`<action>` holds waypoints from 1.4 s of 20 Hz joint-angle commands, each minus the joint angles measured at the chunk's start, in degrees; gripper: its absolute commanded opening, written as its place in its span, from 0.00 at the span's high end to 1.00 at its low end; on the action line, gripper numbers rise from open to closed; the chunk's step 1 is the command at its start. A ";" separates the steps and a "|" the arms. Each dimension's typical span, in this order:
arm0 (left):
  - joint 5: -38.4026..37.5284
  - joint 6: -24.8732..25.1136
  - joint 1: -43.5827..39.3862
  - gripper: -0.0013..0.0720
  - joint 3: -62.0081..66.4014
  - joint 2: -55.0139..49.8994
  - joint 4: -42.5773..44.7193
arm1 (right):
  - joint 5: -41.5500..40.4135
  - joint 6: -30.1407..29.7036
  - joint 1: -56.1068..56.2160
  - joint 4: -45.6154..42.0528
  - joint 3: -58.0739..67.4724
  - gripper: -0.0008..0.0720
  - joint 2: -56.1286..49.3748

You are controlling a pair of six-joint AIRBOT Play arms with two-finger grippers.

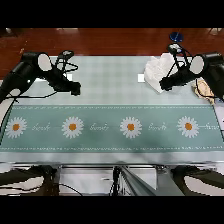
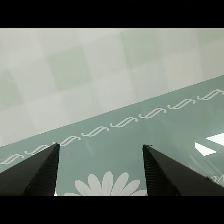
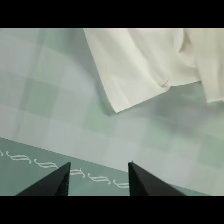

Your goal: Fold the shirts.

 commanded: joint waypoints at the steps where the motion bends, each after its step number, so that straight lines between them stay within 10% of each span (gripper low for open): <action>1: 0.00 0.02 -0.02 0.14 0.02 -0.04 0.02 | 0.00 0.02 0.02 0.00 0.02 0.40 0.04; 18: 0.13 0.02 -0.20 0.14 0.02 -0.04 0.00 | -0.42 0.02 0.02 0.02 0.02 0.40 0.04; 26: 0.00 0.20 -0.11 0.14 0.02 -0.98 0.04 | -16.44 1.22 0.00 -9.86 0.04 0.39 0.04; 28: 0.66 0.20 -0.02 0.14 0.09 -0.96 0.04 | -24.26 7.13 -0.59 -18.60 0.04 0.17 -0.13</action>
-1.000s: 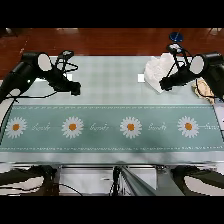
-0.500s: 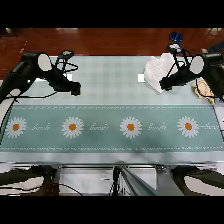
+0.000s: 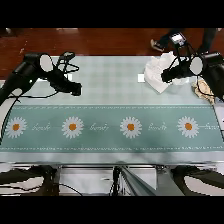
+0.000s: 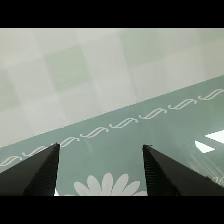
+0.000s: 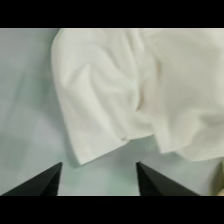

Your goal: Fold the shirts.

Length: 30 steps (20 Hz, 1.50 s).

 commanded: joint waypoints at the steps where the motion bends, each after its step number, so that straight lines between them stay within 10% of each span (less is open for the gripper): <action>1: 0.52 0.24 0.13 0.14 0.52 -0.13 0.04 | -14.53 6.88 -1.60 -12.26 0.13 0.17 -0.39; 16: 4.31 3.89 -0.13 0.14 7.52 1.42 -9.75 | -27.74 10.95 -16.52 11.21 5.03 0.22 -22.99; 22: 4.04 3.87 -0.13 0.16 7.52 1.42 -10.34 | -27.47 7.28 -16.46 27.56 5.03 0.96 -22.84; 27: 2.75 3.85 -0.13 0.17 9.27 2.58 -14.14 | -23.78 -5.11 -16.04 30.42 5.46 0.96 -3.32; 28: 2.45 3.85 -0.13 0.37 10.45 3.41 -15.74 | -21.27 -6.14 -16.04 31.80 6.21 0.96 1.51; 30: 1.70 3.85 -0.13 0.46 13.35 5.86 -18.40 | -17.62 -7.87 -16.04 35.47 7.50 0.96 10.21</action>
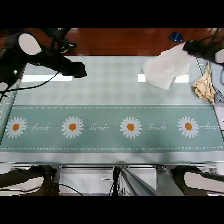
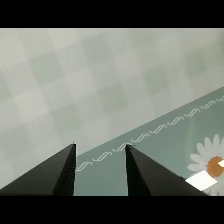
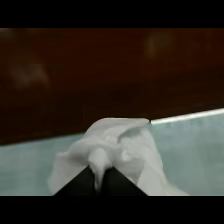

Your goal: Fold the shirts.

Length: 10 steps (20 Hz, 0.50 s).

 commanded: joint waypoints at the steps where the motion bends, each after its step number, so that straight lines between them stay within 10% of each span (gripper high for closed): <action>1: -1.77 -0.02 -0.02 0.46 4.79 3.96 -4.74 | 6.27 -5.35 0.09 8.33 1.88 0.96 15.67; 5: -3.04 -0.02 -0.02 0.15 11.34 12.57 -5.62 | 14.03 -6.73 0.09 27.87 4.59 0.96 27.89; 10: -6.40 -0.07 -0.02 0.13 12.35 23.50 -5.81 | 29.20 -8.76 4.09 47.28 4.92 0.96 32.00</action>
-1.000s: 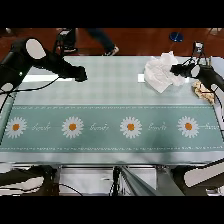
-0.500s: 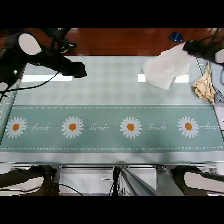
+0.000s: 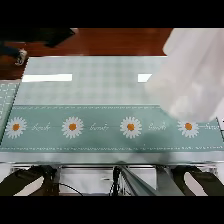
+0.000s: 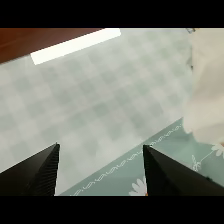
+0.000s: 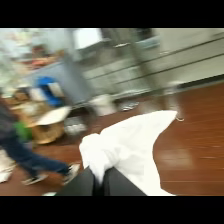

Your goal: Fold the shirts.

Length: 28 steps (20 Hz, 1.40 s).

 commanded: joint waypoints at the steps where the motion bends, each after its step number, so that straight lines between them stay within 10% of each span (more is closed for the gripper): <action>1: -4.92 -0.15 -0.02 0.13 1.01 6.32 -0.81 | 12.31 -0.17 5.60 6.91 0.44 0.96 2.25; 7: -12.70 -0.24 -0.11 0.13 -4.98 6.43 -5.66 | 13.81 3.23 25.75 -20.79 0.44 0.96 -11.19; 17: -7.32 -0.15 -3.30 0.13 -35.43 6.01 -5.70 | 5.20 3.02 37.48 -18.58 0.44 0.95 -40.83; 18: -5.60 -0.15 -3.30 0.13 -38.51 5.99 -5.70 | 5.03 3.02 37.03 -18.05 0.52 0.92 -40.59; 21: -2.45 -0.17 -3.37 0.03 -46.23 5.49 -5.73 | 7.58 1.92 33.59 -16.81 1.09 0.35 -36.44; 28: 4.63 0.92 -8.72 0.00 -49.44 -1.38 -6.05 | 18.67 -0.66 16.55 -43.71 1.09 0.32 -19.87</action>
